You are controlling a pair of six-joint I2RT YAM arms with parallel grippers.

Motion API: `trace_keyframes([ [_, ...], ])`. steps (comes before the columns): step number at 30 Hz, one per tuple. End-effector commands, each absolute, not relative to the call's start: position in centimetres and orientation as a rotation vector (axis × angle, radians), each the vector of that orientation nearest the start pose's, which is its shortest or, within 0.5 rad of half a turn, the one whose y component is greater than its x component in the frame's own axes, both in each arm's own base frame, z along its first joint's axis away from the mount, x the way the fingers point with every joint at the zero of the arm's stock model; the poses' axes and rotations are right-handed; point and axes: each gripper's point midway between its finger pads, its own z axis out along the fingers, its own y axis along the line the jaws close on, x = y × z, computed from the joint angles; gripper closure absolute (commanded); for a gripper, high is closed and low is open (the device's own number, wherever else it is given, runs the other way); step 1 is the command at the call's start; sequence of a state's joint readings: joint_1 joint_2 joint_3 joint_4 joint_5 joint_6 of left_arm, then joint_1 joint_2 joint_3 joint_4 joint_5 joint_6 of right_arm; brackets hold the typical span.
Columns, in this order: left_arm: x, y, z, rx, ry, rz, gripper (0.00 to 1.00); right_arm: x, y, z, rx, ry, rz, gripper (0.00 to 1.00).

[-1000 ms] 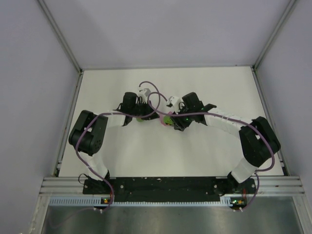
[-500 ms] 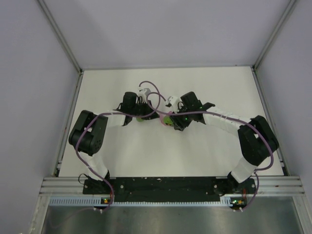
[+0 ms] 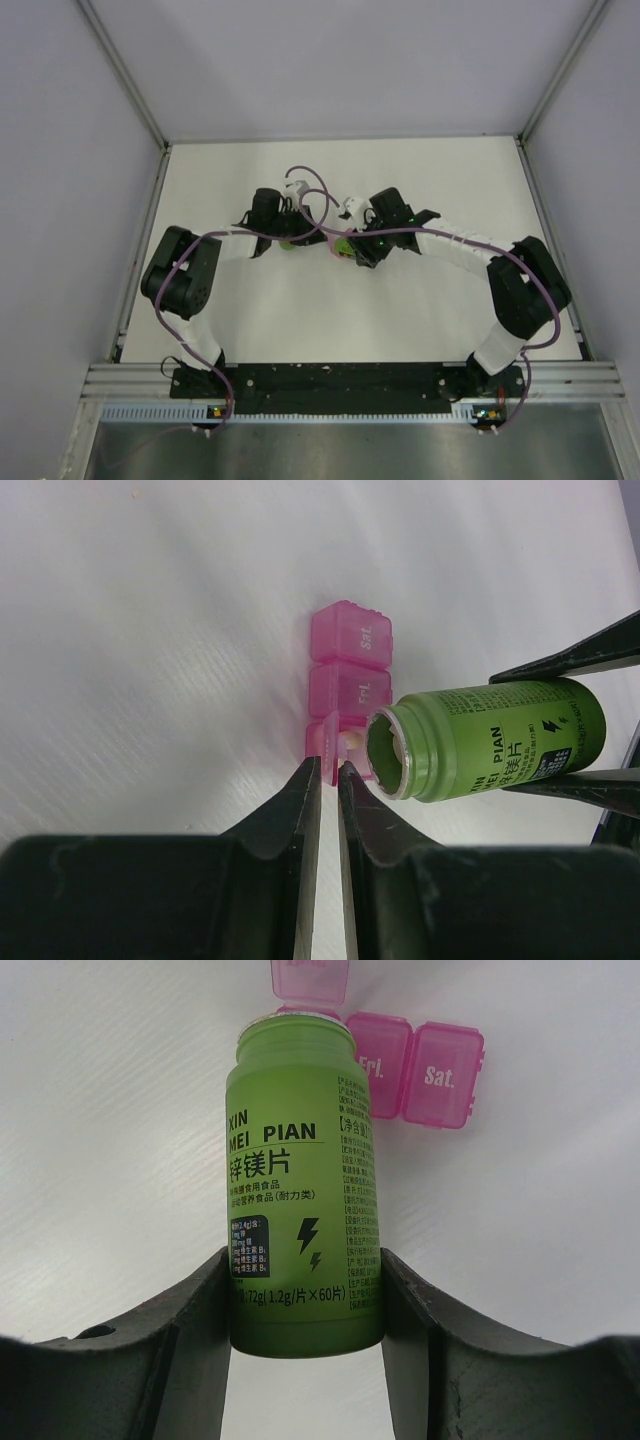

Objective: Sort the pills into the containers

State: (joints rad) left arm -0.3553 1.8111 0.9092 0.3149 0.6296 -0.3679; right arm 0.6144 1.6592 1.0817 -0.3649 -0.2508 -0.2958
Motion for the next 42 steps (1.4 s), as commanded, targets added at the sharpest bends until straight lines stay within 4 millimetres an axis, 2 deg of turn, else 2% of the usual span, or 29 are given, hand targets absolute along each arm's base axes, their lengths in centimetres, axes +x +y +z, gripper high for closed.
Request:
trace_keyframes([
  [1,37.58,-26.40,8.73,0.397,2.134,-1.083,0.82,31.51,26.73,9.15,-1.198,2.136,0.450,1.00],
  [42,37.67,-26.32,9.29,0.403,2.124,-1.077,0.82,30.70,26.24,10.11,-1.120,2.065,0.468,1.00],
])
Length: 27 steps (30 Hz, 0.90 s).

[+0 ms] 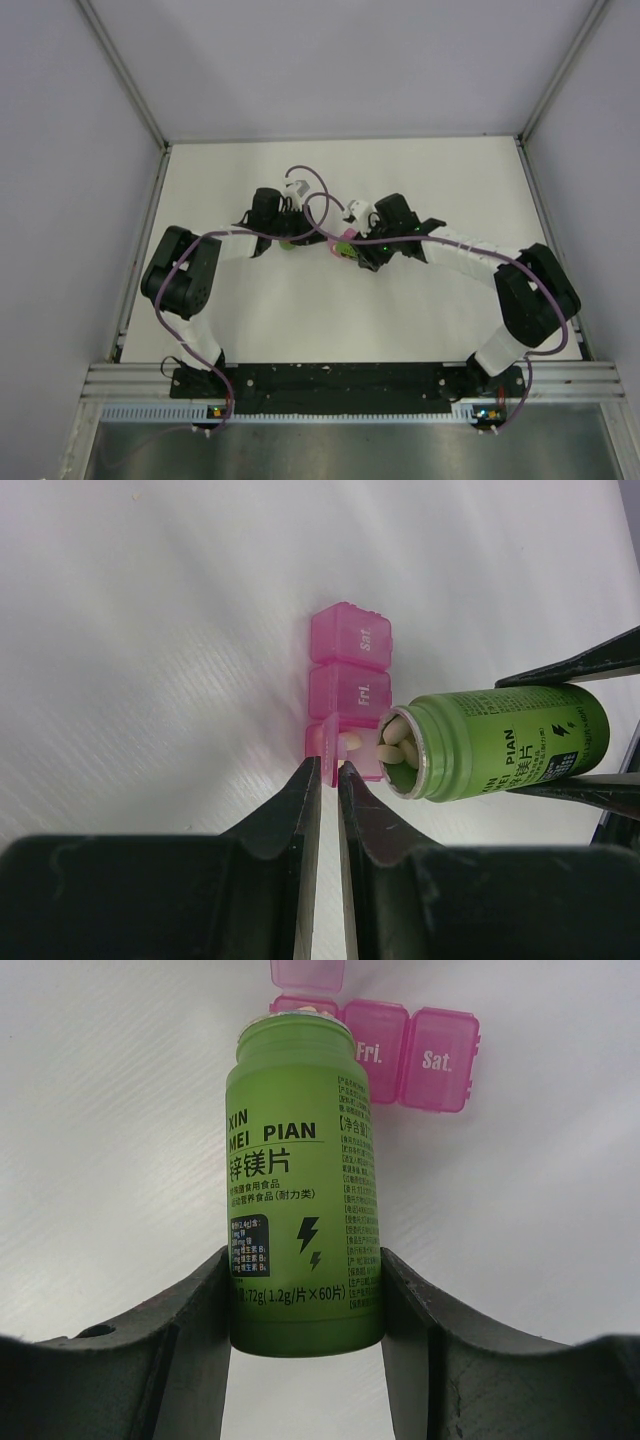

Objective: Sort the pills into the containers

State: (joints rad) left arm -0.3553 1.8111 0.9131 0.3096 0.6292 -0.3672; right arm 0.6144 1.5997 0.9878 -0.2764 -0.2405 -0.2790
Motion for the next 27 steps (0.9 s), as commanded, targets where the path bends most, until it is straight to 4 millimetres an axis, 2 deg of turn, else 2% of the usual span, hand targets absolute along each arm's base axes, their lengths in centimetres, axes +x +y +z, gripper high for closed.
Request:
trace_keyframes([
  [1,37.7,-26.4,9.4,0.402,2.123,-1.080,0.82,30.7,26.3,10.1,-1.119,2.064,0.471,1.00],
  [27,37.6,-26.4,9.4,0.418,2.128,-1.079,0.72,30.6,26.4,10.9,-1.036,1.938,0.511,1.00],
])
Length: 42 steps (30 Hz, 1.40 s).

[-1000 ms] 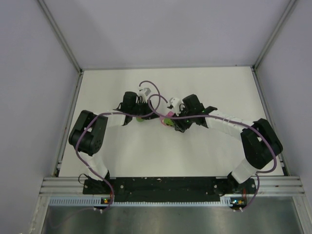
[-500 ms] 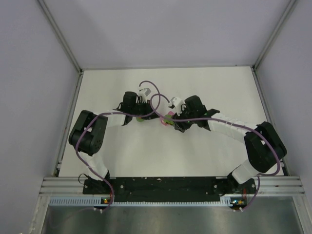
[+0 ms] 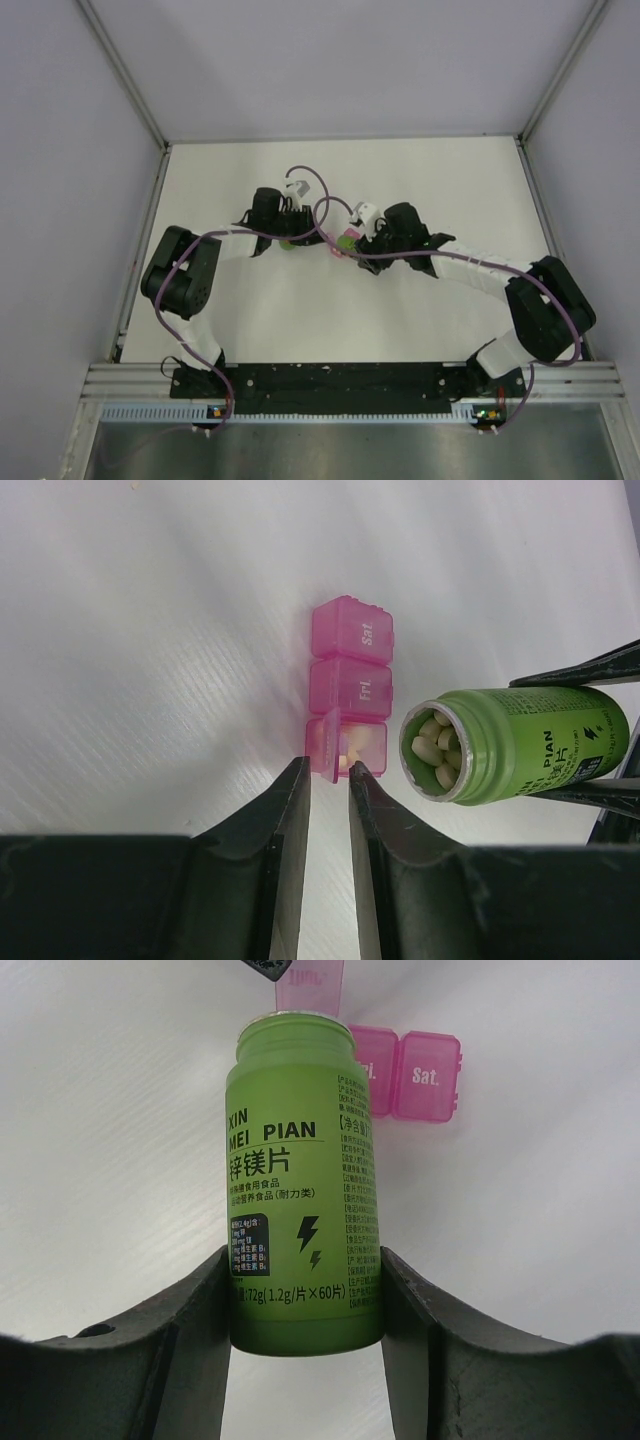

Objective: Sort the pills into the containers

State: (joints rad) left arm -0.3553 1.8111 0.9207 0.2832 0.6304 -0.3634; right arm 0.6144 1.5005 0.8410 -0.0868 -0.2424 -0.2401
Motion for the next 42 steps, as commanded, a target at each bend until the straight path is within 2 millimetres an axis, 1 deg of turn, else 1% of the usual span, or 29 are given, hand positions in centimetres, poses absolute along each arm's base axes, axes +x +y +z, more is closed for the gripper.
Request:
trace_keyframes([
  [1,37.6,-26.4,9.4,0.419,2.127,-1.078,0.72,30.5,26.4,11.0,-1.032,1.931,0.512,1.00],
  [7,37.6,-26.4,9.6,0.430,2.120,-1.081,0.72,30.5,26.2,11.3,-1.006,1.904,0.520,1.00],
  [9,37.6,-26.4,9.6,0.430,2.122,-1.081,0.71,30.4,26.1,11.1,-1.002,1.907,0.521,1.00],
  [17,37.6,-26.4,10.0,0.446,2.108,-1.077,0.69,30.4,25.9,11.9,-0.979,1.869,0.525,1.00],
  [21,37.6,-26.5,10.1,0.451,2.108,-1.078,0.66,30.3,26.0,12.3,-0.971,1.842,0.537,1.00],
  [26,37.7,-26.5,10.3,0.459,2.100,-1.081,0.59,30.3,25.9,12.8,-0.956,1.821,0.536,1.00],
  [34,37.7,-26.5,11.6,0.484,2.067,-1.084,0.54,30.3,25.7,13.8,-0.928,1.791,0.541,1.00],
  [38,37.8,-26.5,12.3,0.497,2.047,-1.075,0.52,30.4,25.7,14.8,-0.909,1.775,0.549,1.00],
  [42,38.0,-26.4,14.0,0.512,2.007,-1.061,0.49,30.7,25.8,16.1,-0.889,1.757,0.562,1.00],
])
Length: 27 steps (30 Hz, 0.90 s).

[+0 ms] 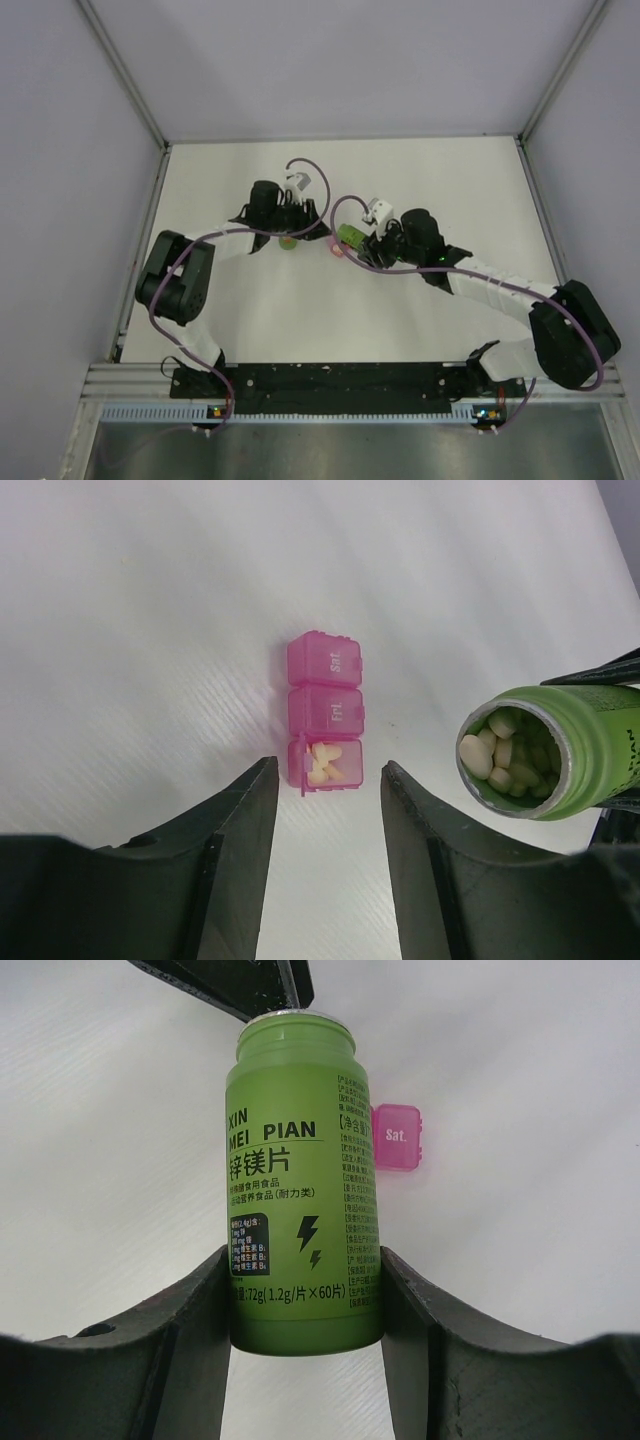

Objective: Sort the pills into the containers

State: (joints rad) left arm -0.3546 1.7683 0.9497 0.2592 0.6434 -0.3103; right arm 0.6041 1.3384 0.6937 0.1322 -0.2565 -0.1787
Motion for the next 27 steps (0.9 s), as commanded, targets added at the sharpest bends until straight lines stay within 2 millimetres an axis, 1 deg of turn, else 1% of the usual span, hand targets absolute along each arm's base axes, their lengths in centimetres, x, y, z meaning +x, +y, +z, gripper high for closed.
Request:
trace_keyframes([
  [1,38.1,-26.4,14.2,0.512,2.007,-1.061,0.49,30.7,25.9,16.5,-0.885,1.751,0.568,1.00],
  [5,38.1,-26.8,15.4,0.514,1.998,-1.087,0.47,31.2,26.2,17.7,-0.863,1.734,0.582,1.00],
  [12,38.2,-27.0,16.2,0.510,1.996,-1.109,0.46,31.6,26.2,19.3,-0.845,1.713,0.589,1.00],
  [16,37.8,-27.4,16.2,0.507,2.008,-1.143,0.46,31.7,26.3,19.9,-0.840,1.707,0.601,1.00],
  [22,36.8,-28.8,16.7,0.527,2.012,-1.221,0.46,31.9,26.7,21.0,-0.837,1.687,0.618,1.00],
  [27,36.3,-29.8,17.5,0.515,2.001,-1.313,0.46,31.8,26.8,20.9,-0.838,1.688,0.624,1.00],
])
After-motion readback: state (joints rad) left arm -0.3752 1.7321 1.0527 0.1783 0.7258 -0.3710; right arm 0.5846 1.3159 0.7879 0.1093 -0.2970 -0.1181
